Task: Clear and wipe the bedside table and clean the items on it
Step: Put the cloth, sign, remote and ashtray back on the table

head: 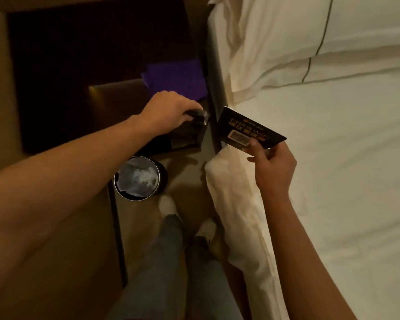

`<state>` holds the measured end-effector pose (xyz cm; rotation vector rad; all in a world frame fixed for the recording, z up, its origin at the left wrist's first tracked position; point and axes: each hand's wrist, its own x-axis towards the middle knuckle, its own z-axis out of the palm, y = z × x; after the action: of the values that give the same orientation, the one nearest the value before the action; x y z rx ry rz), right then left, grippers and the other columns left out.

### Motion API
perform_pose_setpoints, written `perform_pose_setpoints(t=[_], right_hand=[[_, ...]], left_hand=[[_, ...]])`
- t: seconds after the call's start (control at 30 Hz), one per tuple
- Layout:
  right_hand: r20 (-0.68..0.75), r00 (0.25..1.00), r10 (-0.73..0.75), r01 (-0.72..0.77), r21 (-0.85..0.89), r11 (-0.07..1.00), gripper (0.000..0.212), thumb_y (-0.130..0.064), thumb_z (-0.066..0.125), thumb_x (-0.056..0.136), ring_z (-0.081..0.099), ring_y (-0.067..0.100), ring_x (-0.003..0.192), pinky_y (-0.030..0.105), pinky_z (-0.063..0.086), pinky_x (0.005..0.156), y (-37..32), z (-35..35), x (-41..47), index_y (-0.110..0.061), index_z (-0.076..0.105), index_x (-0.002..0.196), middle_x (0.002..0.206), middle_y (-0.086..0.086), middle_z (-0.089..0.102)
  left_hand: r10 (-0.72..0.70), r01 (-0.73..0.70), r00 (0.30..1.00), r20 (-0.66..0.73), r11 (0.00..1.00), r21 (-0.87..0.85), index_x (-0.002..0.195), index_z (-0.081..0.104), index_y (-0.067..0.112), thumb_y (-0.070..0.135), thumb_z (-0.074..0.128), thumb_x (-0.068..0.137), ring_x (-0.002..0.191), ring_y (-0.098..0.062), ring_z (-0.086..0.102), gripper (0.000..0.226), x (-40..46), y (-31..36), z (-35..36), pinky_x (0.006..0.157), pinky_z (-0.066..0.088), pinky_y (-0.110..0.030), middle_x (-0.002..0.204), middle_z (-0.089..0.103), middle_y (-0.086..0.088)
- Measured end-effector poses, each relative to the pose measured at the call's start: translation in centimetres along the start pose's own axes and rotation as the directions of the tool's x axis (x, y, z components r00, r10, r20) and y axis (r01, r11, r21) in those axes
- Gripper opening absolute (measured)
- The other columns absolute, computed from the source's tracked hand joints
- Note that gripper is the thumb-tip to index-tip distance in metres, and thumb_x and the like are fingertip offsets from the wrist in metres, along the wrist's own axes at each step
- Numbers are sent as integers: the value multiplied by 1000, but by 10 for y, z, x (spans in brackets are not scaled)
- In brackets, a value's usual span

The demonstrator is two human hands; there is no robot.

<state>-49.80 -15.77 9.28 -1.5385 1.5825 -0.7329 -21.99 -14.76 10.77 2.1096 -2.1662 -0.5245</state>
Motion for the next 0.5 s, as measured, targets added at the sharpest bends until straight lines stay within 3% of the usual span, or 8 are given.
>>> perform_pose_setpoints(t=[0.07, 0.13, 0.3, 0.5], right_hand=[[21, 1000, -22, 22, 2, 1000, 10, -36, 71, 96, 76, 7, 76, 42, 64, 74, -22, 29, 15, -38, 62, 101, 88, -20, 73], [42, 997, -61, 62, -3, 998, 12, -35, 71, 96, 75, 6, 82, 44, 64, 78, -43, 58, 29, -34, 64, 106, 90, -20, 71], [107, 982, -154, 159, -36, 987, 24, -37, 70, 96, 66, -15, 78, 15, 56, 73, -95, 130, 62, -19, 66, 111, 81, -36, 67], [244, 946, -213, 216, 16, 976, 14, -23, 70, 99, 69, -12, 77, 8, 53, 67, -148, 203, 99, -21, 64, 112, 94, -12, 73]], left_hand=[[-46, 47, 999, -17, 998, 32, 132, 64, 34, 28, 69, 94, 104, -26, 69, 39, -3, -35, -11, 86, 52, -43, 112, 75, -1], [-82, 84, 996, -24, 995, 55, 133, 63, 31, 26, 68, 95, 109, -26, 68, 39, -8, -69, -23, 90, 52, -45, 117, 75, -2], [-170, 173, 985, -33, 980, 97, 137, 59, 32, 25, 62, 99, 114, -28, 65, 39, -21, -145, -53, 93, 50, -47, 122, 71, -5], [-296, 299, 954, -43, 950, 90, 139, 59, 31, 26, 63, 99, 112, -27, 66, 40, -27, -226, -80, 92, 52, -46, 121, 72, -4]])
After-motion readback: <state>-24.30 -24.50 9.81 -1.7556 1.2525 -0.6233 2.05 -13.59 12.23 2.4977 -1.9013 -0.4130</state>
